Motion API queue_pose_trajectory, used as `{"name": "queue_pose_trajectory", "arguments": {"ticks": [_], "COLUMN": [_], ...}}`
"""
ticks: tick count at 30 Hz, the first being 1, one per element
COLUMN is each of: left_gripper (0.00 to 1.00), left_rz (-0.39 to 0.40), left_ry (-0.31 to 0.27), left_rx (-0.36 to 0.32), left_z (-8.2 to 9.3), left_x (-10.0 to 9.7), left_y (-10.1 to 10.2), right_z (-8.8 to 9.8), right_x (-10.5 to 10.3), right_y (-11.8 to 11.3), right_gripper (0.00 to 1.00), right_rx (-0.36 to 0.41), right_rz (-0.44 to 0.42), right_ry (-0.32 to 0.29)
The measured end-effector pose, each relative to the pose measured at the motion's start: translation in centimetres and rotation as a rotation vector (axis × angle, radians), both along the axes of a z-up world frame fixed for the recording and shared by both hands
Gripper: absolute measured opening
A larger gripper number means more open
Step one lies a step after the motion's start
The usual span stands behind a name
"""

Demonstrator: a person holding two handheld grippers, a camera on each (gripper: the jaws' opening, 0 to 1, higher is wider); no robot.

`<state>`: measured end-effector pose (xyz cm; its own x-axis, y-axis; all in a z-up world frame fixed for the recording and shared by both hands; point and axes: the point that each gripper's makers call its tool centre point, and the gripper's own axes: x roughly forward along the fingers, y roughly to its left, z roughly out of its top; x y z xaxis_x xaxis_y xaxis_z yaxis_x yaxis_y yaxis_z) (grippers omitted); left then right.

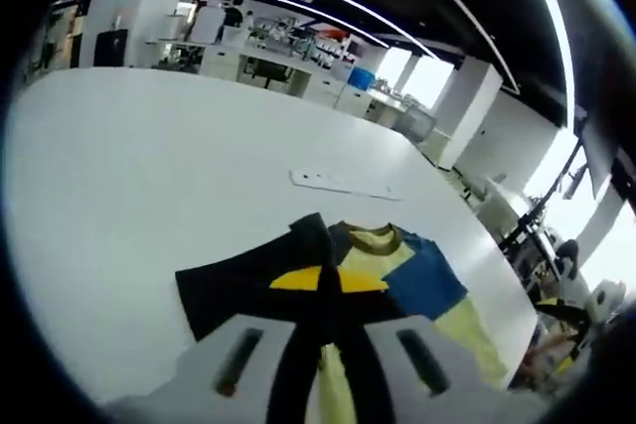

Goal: Fold the garment on the visible template until the final outline fits inside the template.

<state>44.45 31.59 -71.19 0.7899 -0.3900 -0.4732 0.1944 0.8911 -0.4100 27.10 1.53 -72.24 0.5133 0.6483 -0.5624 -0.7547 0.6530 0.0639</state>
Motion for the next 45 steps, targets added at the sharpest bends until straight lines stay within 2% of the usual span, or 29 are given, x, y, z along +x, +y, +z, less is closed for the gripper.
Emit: {"name": "queue_pose_trajectory", "arguments": {"ticks": [7,20,24,28,39,45], "left_gripper": [0.01,0.01,0.01,0.01,0.01,0.01], "left_rz": [-0.026,-0.101,-0.133,-0.145,-0.240,-0.272], "left_ry": [-0.021,-0.046,-0.049,-0.038,-0.053,-0.042], "left_rx": [-0.037,-0.023,-0.003,-0.020,-0.025,-0.045], "left_z": [1.4,3.1,3.2,3.3,4.5,4.6], "left_x": [0.6,1.6,2.1,2.7,2.6,2.4], "left_y": [-2.9,-6.8,-7.9,-9.2,-14.1,-15.7], "right_z": [-0.2,-0.6,-0.7,-1.0,-1.0,-1.3], "right_x": [-0.1,-0.5,-0.6,-0.7,-0.5,-0.8], "right_y": [-0.1,-0.2,-0.4,-0.4,-0.3,-0.5], "right_gripper": [0.99,0.99,0.99,0.99,0.99,0.99], "right_rx": [0.002,0.004,0.000,0.004,-0.005,-0.005], "right_rz": [0.001,-0.005,-0.007,-0.011,0.003,-0.003], "right_ry": [0.007,0.014,0.014,0.027,0.022,0.029]}}
